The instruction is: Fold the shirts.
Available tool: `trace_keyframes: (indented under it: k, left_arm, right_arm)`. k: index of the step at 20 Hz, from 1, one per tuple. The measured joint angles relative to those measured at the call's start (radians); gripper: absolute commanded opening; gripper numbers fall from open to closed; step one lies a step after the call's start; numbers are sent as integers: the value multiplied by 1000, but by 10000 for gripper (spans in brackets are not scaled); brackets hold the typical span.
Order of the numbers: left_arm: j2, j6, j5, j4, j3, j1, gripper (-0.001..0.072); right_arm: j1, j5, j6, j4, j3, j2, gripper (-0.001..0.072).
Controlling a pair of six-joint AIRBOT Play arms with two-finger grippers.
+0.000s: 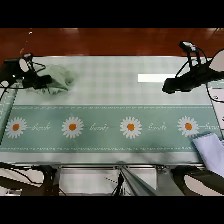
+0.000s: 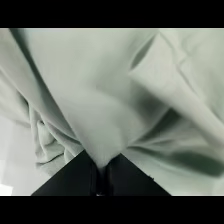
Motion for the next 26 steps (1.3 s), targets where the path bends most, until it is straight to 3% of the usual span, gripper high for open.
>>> trace_keyframes:
  k: [4,7,12,19,26]
  left_arm:
    - [79,3,-16,-130,186,-15,21]
    - [173,55,-32,-257,340,-57,21]
    - [397,132,-36,-384,510,-191,21]
    - [646,169,-40,-417,560,-340,21]
    - [642,165,-114,-446,480,-505,21]
  right_arm:
    - [0,-23,-10,-6,0,0,508]
    - [0,-40,-12,-51,0,0,507]
    - [0,0,-14,-240,0,0,507]
    - [0,98,-13,-435,0,0,507]
    - [-48,126,-10,-460,0,0,508]
